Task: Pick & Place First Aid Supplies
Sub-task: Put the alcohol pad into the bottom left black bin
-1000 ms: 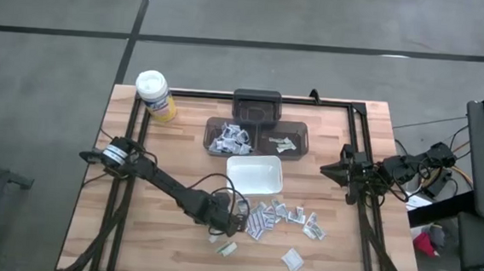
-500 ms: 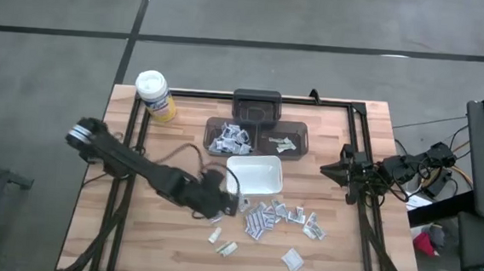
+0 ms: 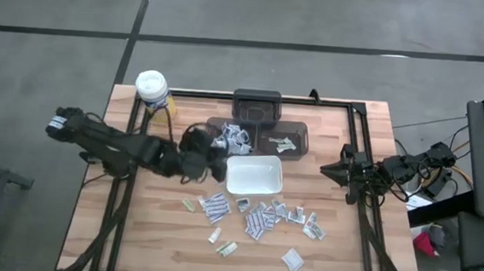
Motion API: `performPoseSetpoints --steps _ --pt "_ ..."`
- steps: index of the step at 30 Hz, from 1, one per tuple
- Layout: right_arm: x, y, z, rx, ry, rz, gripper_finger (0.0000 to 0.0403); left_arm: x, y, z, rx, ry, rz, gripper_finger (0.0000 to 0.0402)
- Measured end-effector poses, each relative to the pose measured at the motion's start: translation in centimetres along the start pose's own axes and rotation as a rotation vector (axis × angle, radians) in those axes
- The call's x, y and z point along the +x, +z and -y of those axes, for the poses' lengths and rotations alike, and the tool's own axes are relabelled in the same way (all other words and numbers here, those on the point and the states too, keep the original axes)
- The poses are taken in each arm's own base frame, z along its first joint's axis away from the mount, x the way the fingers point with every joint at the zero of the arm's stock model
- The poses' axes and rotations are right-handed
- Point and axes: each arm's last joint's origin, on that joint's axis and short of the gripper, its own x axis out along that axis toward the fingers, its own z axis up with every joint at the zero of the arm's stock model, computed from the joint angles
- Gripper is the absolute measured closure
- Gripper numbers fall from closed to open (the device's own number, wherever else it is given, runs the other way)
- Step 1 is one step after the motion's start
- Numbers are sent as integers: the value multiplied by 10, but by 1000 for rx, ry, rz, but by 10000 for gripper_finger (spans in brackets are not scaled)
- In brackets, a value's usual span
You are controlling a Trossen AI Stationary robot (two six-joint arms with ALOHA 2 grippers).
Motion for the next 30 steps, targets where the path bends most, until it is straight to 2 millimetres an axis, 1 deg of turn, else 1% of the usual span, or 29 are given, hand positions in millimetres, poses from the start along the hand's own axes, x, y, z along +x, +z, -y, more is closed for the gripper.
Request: performPoseSetpoints --steps 5,8,15,19,22,24,30 --pt "0 0 0 0 0 0 351 20 19 -18 232 87 12 401" --pt "0 0 0 0 0 0 351 34 31 -32 323 118 -19 401" --pt "0 0 0 -1 -1 -2 351 61 53 -72 418 185 -143 401" --pt "0 0 0 -1 -1 -2 351 79 60 -89 418 153 -226 401" --pt "0 0 0 -1 -1 -2 351 94 60 -100 412 120 -306 401" --pt "0 0 0 -1 -1 -2 351 104 57 -106 421 97 -372 402" --pt "0 0 0 -1 -1 -2 351 131 38 -121 409 42 -605 402"
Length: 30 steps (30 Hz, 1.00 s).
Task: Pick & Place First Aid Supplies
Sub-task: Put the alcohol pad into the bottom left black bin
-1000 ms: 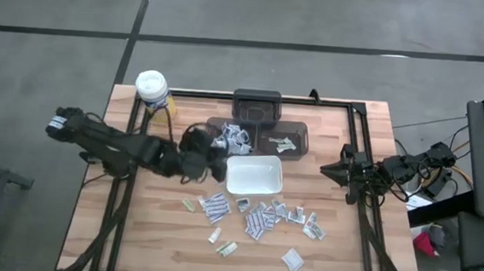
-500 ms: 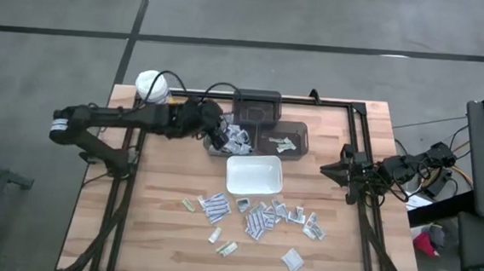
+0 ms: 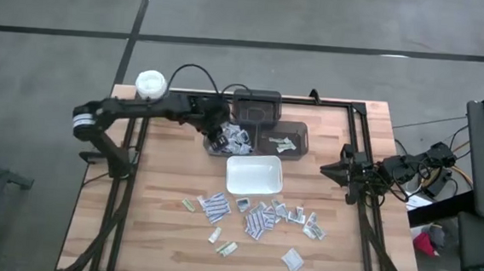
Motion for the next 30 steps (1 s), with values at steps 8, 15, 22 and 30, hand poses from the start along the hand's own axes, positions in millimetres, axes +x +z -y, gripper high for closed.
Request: performPoseSetpoints --steps 8,15,22,30 --pt "0 0 0 0 0 0 351 30 2 -8 -51 -81 -207 402" --pt "0 0 0 3 0 0 351 39 18 -26 -120 -113 -288 402" --pt "0 0 0 3 0 0 351 61 26 -38 -141 -91 -410 402" --pt "0 0 0 4 0 0 351 77 35 -42 -165 -114 -424 401"
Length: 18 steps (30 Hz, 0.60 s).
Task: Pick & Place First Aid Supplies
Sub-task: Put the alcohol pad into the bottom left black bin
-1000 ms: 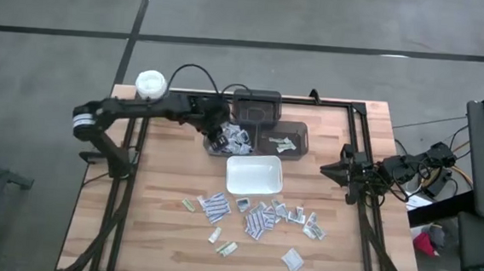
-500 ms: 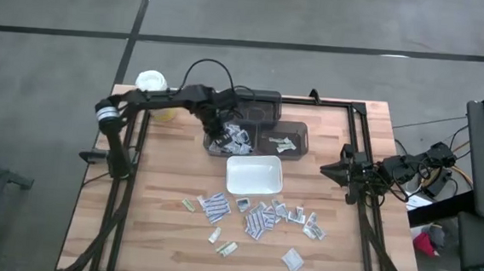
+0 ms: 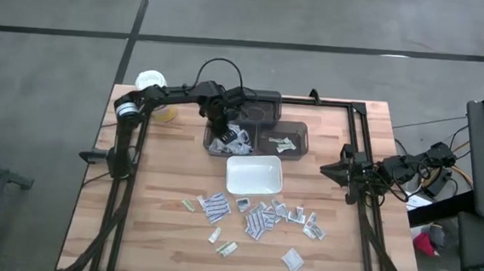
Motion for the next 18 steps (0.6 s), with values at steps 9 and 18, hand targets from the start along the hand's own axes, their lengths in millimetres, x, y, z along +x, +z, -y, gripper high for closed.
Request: performPoseSetpoints --steps 9,18 --pt "0 0 0 0 0 0 351 -1 1 -2 17 61 28 373" --pt "0 0 0 0 0 1 351 -11 -3 -7 6 122 27 252"
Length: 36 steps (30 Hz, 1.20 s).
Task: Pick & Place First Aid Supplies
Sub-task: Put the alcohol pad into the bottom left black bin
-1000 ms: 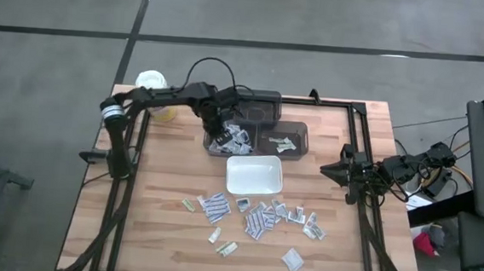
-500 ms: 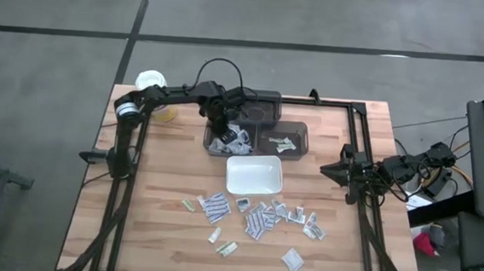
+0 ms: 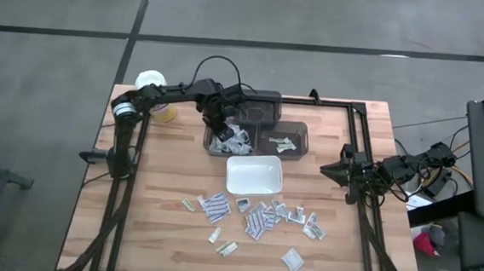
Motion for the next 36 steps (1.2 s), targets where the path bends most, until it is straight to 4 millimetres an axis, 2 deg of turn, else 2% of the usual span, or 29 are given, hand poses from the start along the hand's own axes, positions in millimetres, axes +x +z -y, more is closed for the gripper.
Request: performPoseSetpoints --steps 3,7,13,19,27,36 --pt "0 0 0 0 1 0 351 -21 -7 -3 -30 1 -18 229" --pt "0 0 0 -3 0 0 351 -59 -15 3 -51 -16 51 219" --pt "0 0 0 -3 -1 0 351 -109 -41 31 -67 -75 200 220" --pt "0 0 0 -4 0 0 351 -139 -76 71 -109 -175 289 220" --pt "0 0 0 -3 0 0 351 -142 -107 146 -204 -283 408 221" --pt "0 0 0 -2 0 0 351 -117 -148 219 -315 -324 504 221"
